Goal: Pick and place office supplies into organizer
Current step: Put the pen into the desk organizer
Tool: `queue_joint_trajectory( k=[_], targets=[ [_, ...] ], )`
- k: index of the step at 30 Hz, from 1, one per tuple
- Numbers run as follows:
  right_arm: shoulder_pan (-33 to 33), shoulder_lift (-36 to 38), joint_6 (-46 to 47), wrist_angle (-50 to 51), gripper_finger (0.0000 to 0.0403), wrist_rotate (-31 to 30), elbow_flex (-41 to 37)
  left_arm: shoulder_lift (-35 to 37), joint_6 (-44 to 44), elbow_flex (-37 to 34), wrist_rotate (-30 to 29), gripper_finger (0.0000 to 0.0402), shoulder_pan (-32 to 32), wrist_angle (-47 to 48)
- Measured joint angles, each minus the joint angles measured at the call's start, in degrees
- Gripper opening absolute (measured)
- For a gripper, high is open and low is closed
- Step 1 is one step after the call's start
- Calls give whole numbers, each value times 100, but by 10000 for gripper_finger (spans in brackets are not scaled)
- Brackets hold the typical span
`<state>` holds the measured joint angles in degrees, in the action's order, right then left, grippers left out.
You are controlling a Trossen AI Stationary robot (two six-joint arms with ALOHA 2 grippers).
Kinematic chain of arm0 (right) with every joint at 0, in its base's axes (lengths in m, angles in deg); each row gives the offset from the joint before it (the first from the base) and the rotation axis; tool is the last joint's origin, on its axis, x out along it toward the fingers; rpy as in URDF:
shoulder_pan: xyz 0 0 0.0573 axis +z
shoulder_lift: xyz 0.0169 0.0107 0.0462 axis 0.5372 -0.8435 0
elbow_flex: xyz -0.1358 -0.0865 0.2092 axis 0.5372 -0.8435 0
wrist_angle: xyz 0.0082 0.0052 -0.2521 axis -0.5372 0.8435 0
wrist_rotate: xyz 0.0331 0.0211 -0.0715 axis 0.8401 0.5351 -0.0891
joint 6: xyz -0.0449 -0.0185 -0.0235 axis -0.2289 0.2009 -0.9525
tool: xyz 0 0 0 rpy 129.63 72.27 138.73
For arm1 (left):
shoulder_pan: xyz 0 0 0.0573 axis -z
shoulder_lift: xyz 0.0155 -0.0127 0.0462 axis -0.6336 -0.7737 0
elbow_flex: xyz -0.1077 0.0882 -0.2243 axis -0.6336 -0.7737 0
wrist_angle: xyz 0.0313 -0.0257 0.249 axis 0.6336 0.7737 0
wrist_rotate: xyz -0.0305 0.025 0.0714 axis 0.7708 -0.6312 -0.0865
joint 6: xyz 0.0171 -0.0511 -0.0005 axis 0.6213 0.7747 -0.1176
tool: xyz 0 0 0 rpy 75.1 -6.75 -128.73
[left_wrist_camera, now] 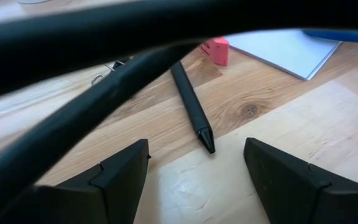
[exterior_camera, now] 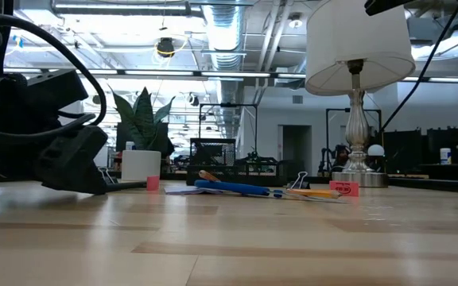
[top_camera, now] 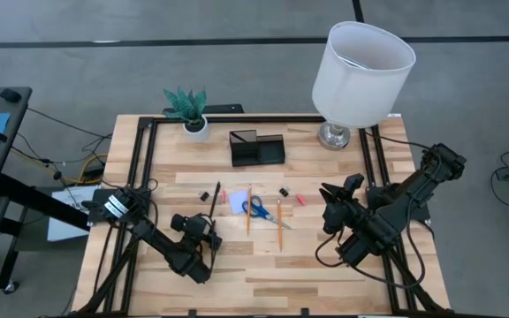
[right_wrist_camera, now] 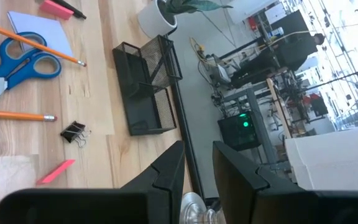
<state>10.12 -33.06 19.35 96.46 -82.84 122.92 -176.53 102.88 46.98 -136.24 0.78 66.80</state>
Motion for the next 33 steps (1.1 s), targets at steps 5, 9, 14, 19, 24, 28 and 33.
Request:
queue_joint_trajectory(
  k=[5, 9, 14, 19, 24, 28, 33],
  targets=[
    [0, 0, 0, 0, 77, 2, 0, 4, -42, 9, -9, 263, -55, -19],
    [0, -1, 0, 0, 77, 2, 0, 7, -108, 18, -21, 263, -118, -26],
    [0, 0, 0, 0, 77, 2, 0, 9, -213, 20, -50, 263, -185, -28],
    [0, 0, 0, 0, 77, 4, 0, 9, -214, 22, -58, 263, -205, 20],
    [0, 0, 2, 0, 77, 4, 0, 9, -213, 24, -31, 264, -223, 141],
    [0, 0, 2, 0, 77, 4, 0, 7, -213, 22, -22, 264, -249, 188],
    [0, -1, 2, 0, 77, 4, 0, 15, -158, -115, -102, 264, -278, -27]
  ],
)
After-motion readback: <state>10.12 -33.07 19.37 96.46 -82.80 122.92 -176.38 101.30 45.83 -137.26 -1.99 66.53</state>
